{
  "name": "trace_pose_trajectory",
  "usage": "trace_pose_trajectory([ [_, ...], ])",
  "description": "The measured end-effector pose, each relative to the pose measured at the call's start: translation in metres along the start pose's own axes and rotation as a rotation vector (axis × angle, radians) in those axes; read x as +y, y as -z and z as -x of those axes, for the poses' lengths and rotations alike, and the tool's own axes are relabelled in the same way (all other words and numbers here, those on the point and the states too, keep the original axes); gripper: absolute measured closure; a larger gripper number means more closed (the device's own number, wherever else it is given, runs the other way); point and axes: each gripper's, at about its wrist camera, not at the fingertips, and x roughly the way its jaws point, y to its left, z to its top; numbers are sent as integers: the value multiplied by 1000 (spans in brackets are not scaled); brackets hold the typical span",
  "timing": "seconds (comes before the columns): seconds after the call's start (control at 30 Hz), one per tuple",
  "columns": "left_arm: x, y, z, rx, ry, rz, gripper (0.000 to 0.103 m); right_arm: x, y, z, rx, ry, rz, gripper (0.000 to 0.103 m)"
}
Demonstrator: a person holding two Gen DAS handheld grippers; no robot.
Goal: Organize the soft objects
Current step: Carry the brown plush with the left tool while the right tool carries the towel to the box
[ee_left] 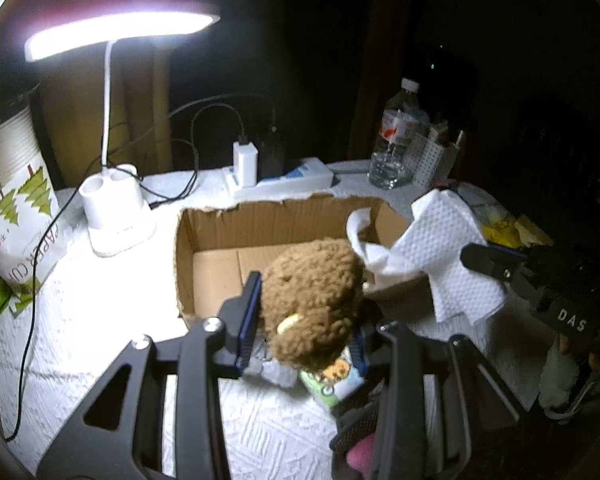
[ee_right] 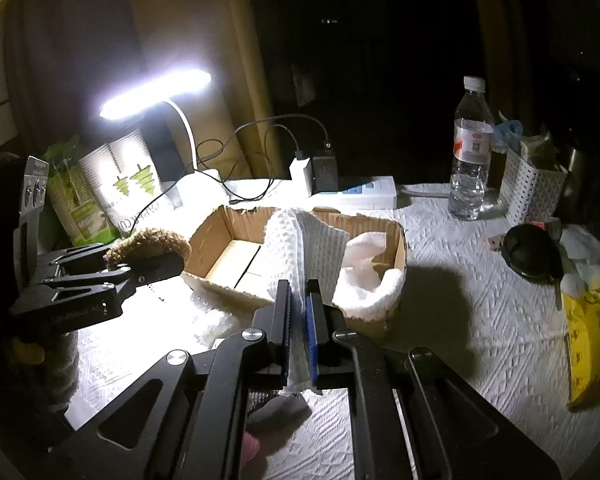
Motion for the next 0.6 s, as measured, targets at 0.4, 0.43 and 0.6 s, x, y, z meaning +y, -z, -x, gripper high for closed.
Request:
trace_pose_trajectory([
  [0.4,3,-25,-28,-13,4,2,64,-23,-17,-26,-4,2,-22,95],
  [0.43,3,-28,-31,-15,4,2,64,-26,-18,-29,-2,4,-24,95],
  [0.6,4,-35,-49,2,-1,2,64,-41,-23,-46,4,18,-45,95],
])
